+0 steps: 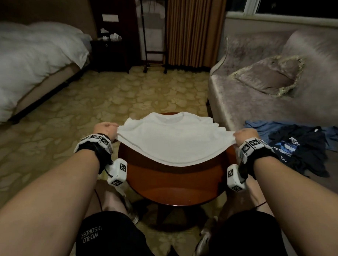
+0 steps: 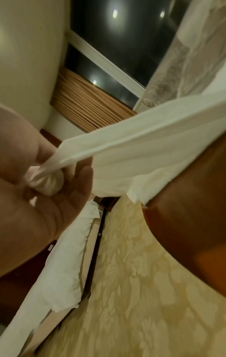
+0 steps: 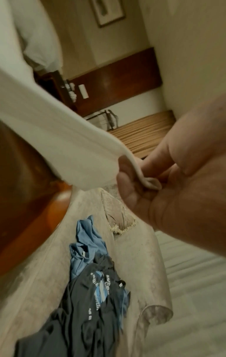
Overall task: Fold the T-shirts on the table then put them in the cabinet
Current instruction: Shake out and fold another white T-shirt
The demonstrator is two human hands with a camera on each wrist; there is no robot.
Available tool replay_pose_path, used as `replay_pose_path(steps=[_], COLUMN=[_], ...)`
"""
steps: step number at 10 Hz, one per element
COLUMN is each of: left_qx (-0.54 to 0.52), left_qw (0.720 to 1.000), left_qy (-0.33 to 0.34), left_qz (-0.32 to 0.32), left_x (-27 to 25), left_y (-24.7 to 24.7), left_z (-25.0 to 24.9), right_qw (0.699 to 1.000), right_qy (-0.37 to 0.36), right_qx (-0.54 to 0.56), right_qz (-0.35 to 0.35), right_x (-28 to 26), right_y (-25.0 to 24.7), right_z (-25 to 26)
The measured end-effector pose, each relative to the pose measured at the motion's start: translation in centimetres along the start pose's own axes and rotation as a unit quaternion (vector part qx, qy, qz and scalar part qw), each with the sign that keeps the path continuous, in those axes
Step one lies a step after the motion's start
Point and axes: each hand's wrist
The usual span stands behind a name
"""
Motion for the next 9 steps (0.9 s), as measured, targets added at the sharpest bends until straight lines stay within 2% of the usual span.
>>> replay_pose_path(steps=[1,2,3,4,5,6,7,9], left_qx=[-0.061,-0.160,0.068,-0.098,-0.133,-0.064,0.098,0.176], left_qw=[0.998,0.987,0.993,0.991,0.981,0.986,0.979,0.974], left_qy=[0.018,0.014,0.100,0.093,0.124,0.137,0.158,0.125], left_qz=[-0.021,-0.030,0.000,-0.015,-0.063,-0.072,-0.089,-0.069], left_x=[-1.8,-4.4,-8.8,-9.5,-9.3,-9.4,-9.0,-8.6], left_y=[-0.7,-2.0,-3.9,-4.3,-4.5,-5.4,-6.2,-6.2], left_z=[-3.3,-6.5,-10.2,-11.4,-11.8,-12.2,-11.9,-11.2], right_qw=[0.987,0.948,0.922,0.902,0.875,0.873,0.898,0.920], right_qy=[-0.019,-0.022,-0.061,-0.092,-0.076,-0.071,-0.062,-0.045], right_qx=[0.158,0.316,0.381,0.420,0.472,0.472,0.411,0.355], right_qz=[-0.015,-0.028,-0.016,-0.028,-0.077,-0.099,-0.145,-0.159], right_x=[-0.6,-2.3,-3.4,-4.2,-4.0,-5.3,-5.3,-3.7], right_y=[-2.4,-5.3,-8.0,-9.9,-10.9,-11.9,-12.5,-12.2], right_z=[0.4,0.7,1.0,1.1,0.6,0.4,-0.2,-0.3])
Point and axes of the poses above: each hand's wrist, its own x-axis towards the middle knuckle, its own y-axis out of the palm, z = x × y, and after that the axes turned 3 degrees about y, right-handed
